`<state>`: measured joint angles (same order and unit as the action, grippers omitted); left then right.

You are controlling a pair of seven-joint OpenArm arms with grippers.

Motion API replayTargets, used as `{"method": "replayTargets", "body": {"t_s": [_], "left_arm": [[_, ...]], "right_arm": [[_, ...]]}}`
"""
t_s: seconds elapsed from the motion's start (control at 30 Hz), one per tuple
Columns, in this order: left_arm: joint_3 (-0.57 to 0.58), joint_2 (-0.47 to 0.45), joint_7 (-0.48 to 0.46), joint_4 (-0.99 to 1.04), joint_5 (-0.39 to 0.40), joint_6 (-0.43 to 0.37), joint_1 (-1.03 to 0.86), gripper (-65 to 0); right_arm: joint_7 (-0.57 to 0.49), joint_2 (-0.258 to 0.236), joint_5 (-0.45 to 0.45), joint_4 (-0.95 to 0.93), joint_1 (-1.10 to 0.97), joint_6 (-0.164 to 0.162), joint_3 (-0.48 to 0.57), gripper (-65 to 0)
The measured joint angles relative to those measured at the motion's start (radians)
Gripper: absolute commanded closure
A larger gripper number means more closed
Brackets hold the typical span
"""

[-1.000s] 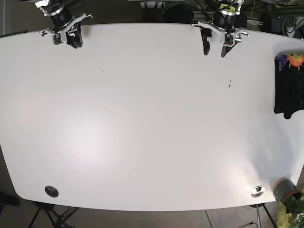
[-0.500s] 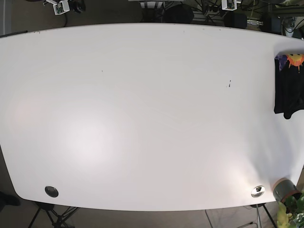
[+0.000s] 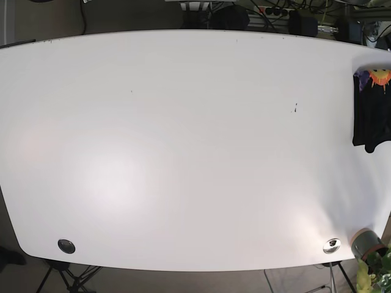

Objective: Fold the T-shirt properly

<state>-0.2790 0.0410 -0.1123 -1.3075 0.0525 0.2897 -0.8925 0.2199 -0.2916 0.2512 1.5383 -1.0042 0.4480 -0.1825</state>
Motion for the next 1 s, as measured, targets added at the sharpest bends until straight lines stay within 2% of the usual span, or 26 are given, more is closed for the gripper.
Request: {"method": "replayTargets", "body": {"t_s": [0.17,0.4,0.53,0.63,0.8,1.0], "left_arm": [[0.002,-0.053,0.001,0.22,0.002,-0.013,0.135,-32.1],[0.006,-0.076,0.01,0.486,-0.002,-0.002,0.291,-32.4],[0.012,-0.097,0.004,0.597,0.002,-0.015,0.37,-32.4],[0.047,-0.119,-0.005,0.67,0.004,-0.024,0.422,-32.5],[0.155,-0.134,-0.005,0.827,0.006,-0.132,0.528,-33.3],[0.201,-0.132,-0.007,0.991,0.008,-0.14,0.65,-35.8]], "right_arm": [[-0.01,-0.008,-0.002,-0.156,0.086,-0.01,0.069,-6.3],[-0.04,-0.002,-0.001,-0.343,0.216,-0.002,0.164,-6.3],[-0.047,-0.002,-0.002,-0.464,0.32,-0.011,0.191,-6.3],[-0.068,-0.002,-0.002,-0.554,0.388,-0.013,0.214,-6.3],[-0.11,0.0,-0.001,-0.694,0.484,-0.01,0.27,-6.3],[-0.14,0.018,0.005,-0.835,0.594,-0.01,0.288,-6.3]]}}
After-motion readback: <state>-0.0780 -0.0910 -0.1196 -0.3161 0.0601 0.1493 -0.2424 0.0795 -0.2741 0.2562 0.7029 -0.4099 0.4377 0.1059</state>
